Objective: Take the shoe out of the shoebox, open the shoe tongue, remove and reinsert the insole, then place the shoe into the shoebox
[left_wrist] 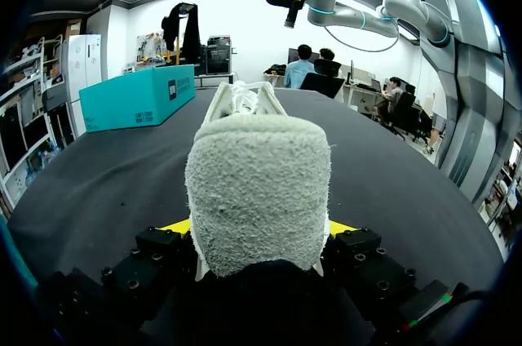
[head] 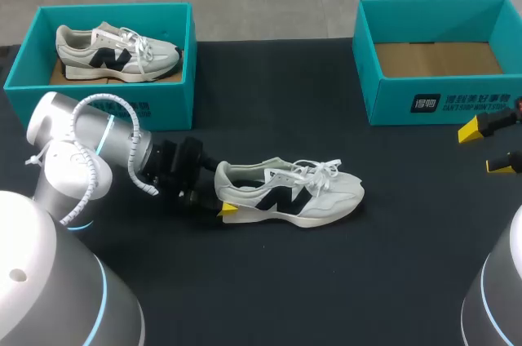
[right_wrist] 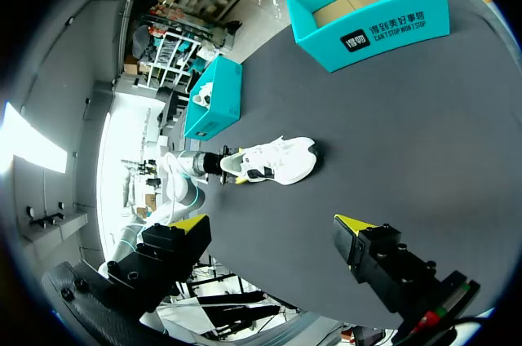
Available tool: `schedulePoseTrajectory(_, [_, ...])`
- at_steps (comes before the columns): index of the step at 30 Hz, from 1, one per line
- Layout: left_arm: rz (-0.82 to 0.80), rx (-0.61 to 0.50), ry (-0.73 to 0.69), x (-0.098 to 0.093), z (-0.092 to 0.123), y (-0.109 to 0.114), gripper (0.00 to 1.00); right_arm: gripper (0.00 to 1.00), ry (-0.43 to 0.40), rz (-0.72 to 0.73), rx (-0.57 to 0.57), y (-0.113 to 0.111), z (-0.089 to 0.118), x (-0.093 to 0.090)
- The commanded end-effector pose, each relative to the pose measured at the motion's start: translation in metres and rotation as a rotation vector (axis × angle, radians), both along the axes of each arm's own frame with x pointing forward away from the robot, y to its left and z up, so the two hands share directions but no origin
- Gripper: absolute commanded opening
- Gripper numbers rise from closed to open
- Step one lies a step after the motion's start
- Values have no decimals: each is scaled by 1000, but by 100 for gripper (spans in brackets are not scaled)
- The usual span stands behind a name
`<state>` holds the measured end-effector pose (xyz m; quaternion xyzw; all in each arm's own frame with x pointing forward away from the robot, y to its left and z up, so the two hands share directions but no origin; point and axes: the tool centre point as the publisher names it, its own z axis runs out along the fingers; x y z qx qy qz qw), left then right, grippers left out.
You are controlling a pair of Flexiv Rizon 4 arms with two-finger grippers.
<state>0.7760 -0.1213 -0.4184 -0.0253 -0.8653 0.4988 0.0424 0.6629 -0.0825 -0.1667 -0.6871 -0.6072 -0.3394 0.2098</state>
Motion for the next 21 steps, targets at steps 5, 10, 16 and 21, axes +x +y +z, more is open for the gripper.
schedulePoseTrajectory(5, [0, 4, 1, 2, -3, -2, 0, 100, -43, 22, -181, 46, -6, -14])
schedulePoseTrajectory(10, [0, 4, 1, 2, -3, -2, 0, 100, -92, -15, -274, 77, -10, -15])
schedulePoseTrajectory(16, [0, 4, 1, 2, -3, -2, 0, 100, -117, -48, -345, 102, -15, -11])
schedulePoseTrajectory(21, [0, 4, 1, 2, -3, -2, 0, 100, -97, -87, -418, 116, -19, -6])
